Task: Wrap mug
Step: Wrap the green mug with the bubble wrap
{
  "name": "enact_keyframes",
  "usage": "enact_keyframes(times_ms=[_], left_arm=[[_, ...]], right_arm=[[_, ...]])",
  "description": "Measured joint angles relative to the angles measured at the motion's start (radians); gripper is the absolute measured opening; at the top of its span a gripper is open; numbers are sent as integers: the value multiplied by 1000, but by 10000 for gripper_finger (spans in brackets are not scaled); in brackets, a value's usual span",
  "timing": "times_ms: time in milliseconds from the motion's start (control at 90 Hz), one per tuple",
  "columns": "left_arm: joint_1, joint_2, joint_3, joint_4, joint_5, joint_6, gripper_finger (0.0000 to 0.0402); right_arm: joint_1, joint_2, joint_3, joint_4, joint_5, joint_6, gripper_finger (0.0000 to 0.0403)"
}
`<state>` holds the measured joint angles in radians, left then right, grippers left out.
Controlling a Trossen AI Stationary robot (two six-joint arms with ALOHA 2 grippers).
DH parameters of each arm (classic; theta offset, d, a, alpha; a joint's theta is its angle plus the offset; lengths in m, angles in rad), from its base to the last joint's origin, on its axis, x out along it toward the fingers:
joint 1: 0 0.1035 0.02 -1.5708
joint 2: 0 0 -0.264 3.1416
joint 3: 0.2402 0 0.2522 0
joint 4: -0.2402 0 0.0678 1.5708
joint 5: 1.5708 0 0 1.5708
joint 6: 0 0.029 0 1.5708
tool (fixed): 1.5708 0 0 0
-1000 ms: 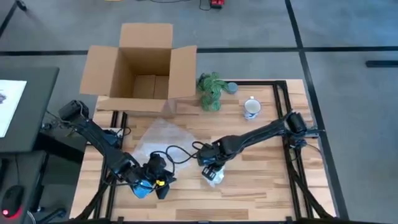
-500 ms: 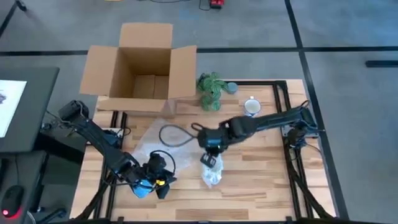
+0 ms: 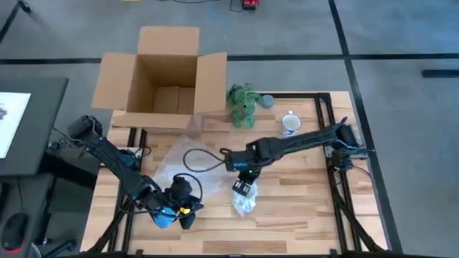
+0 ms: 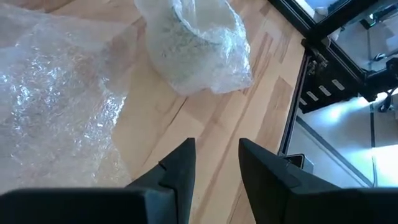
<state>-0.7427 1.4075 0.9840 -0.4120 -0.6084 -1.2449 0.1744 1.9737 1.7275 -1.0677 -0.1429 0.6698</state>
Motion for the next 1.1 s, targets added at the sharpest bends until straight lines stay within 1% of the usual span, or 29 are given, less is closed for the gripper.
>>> enact_keyframes(times_ms=[256,478,589,789,878,933,1022,1100], left_arm=[[1,0,0,-1,0,0,104],[1,0,0,-1,0,3,104],[1,0,0,-1,-1,3,104],[1,0,0,0,-1,2,104],[1,0,0,0,-1,2,104],[1,0,0,1,-1,0,104],[1,0,0,1,-1,-6,104],[1,0,0,4,-1,-8,104]], right_arm=[[44,102,4,19,71,28,0],[72,152,4,51,98,41,0],[80,157,4,59,105,51,0],[80,107,56,-14,100,61,0],[79,54,100,-53,82,64,0],[80,22,122,-69,45,68,0],[95,-7,124,-30,-34,90,0],[120,-6,109,24,-17,90,0]])
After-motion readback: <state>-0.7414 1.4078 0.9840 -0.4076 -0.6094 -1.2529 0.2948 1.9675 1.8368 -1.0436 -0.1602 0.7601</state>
